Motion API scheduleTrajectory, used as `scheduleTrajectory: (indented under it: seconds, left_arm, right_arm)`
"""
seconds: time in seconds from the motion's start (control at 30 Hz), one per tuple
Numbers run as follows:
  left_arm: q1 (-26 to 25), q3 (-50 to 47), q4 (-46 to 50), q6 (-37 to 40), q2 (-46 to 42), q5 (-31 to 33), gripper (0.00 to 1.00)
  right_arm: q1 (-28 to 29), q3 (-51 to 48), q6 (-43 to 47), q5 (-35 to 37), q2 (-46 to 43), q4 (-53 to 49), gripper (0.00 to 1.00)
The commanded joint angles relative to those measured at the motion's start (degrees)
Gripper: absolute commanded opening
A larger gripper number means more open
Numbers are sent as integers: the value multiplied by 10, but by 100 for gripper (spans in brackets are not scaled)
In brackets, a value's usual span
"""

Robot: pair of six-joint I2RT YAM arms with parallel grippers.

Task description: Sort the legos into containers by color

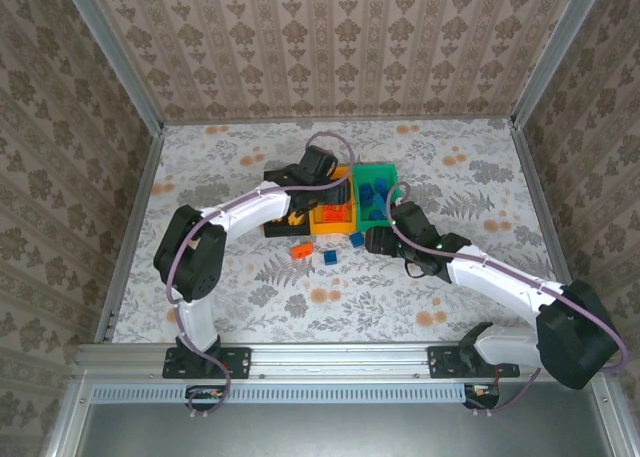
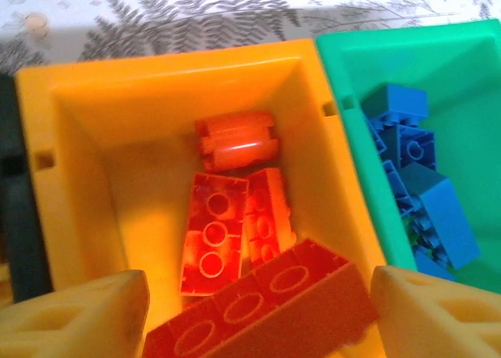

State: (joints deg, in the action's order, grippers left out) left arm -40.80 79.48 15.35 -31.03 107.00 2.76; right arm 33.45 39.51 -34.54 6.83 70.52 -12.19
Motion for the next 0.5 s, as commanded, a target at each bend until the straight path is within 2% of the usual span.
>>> scheduleTrajectory:
  seconds: [0.0, 0.2, 0.3, 0.47]
  left_arm:
    - [0, 23, 16, 0, -12, -25, 87]
    - [-7, -29, -14, -17, -108, -33, 99]
    - [-12, -80, -33, -27, -175, -36, 100]
    - [-31, -198, -55, -47, -282, -17, 100]
  right_arm:
    - [-4, -5, 7, -9, -12, -3, 79]
    - [-3, -2, 23, -27, 9, 13, 79]
    - [2, 8, 31, -44, 43, 27, 78]
    - [22, 47, 56, -34, 131, 38, 77]
